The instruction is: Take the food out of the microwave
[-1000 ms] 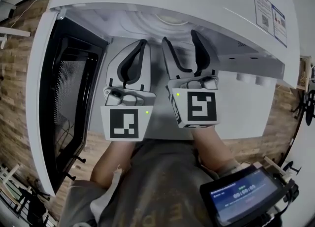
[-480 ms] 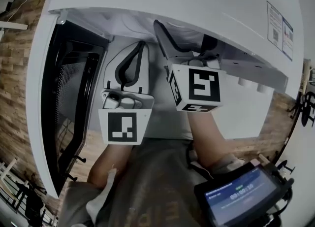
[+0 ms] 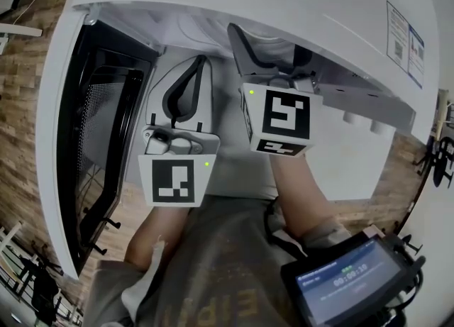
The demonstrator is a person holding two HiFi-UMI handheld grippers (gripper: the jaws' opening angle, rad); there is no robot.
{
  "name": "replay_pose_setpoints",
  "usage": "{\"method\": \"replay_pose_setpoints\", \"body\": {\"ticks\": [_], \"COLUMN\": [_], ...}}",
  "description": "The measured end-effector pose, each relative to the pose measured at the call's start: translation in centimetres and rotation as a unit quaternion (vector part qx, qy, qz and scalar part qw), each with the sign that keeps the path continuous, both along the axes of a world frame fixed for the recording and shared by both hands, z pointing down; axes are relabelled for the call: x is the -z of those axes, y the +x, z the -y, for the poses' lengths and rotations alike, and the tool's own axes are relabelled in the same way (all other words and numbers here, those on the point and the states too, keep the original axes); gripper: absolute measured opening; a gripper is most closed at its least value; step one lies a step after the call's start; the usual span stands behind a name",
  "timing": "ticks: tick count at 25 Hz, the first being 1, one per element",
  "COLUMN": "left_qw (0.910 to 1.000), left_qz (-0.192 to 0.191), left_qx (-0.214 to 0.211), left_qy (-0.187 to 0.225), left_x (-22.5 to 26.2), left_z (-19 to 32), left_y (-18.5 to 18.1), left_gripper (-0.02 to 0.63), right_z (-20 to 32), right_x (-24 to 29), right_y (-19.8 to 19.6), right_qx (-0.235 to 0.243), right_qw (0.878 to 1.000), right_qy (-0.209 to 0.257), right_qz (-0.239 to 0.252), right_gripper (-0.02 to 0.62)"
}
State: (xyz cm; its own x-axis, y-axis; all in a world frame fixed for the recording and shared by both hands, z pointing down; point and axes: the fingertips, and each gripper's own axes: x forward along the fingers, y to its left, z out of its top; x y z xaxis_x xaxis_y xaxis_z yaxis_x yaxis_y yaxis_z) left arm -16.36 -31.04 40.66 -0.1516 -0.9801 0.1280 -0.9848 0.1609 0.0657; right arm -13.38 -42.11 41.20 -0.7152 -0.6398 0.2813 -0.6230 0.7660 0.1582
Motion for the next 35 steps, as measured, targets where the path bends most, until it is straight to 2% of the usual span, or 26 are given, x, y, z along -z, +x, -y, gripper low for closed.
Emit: {"method": "replay_pose_setpoints", "body": {"ticks": [5, 9, 12, 17, 23, 28, 35], "left_qw": [1.0, 0.9999, 1.0, 1.0, 1.0, 1.0, 0.9995], "left_qz": [0.003, 0.002, 0.002, 0.0, 0.001, 0.001, 0.003], "left_qx": [0.006, 0.01, 0.009, 0.001, -0.003, -0.008, -0.022], "left_qy": [-0.001, 0.003, 0.004, 0.006, 0.001, -0.001, -0.02], "left_x": [0.2, 0.6, 0.9, 1.0, 0.8, 0.8, 1.3], "left_z": [-0.4, -0.6, -0.5, -0.3, -0.2, -0.2, -1.1], "left_y": [0.3, 0.4, 0.3, 0.3, -0.1, -0.2, 0.2], "left_gripper": [0.008, 0.008, 0.008, 0.008, 0.008, 0.008, 0.008], "right_z": [-1.4, -2.1, -1.7, -0.5, 0.2, 0.0, -1.4], "right_x": [0.1, -0.3, -0.4, 0.1, -0.4, -0.5, 0.4], "right_y": [1.2, 1.7, 1.4, 0.3, -0.5, -0.5, 0.7], "right_qx": [0.003, 0.014, 0.024, 0.029, 0.026, 0.031, 0.029], "right_qw": [1.0, 1.0, 0.999, 0.999, 0.999, 0.999, 0.999], "right_qy": [0.009, -0.001, -0.016, -0.022, -0.037, -0.029, -0.022], "right_qz": [-0.001, -0.012, -0.013, 0.004, 0.009, -0.002, 0.013], "right_gripper": [0.426, 0.433, 0.486, 0.523, 0.525, 0.523, 0.523]}}
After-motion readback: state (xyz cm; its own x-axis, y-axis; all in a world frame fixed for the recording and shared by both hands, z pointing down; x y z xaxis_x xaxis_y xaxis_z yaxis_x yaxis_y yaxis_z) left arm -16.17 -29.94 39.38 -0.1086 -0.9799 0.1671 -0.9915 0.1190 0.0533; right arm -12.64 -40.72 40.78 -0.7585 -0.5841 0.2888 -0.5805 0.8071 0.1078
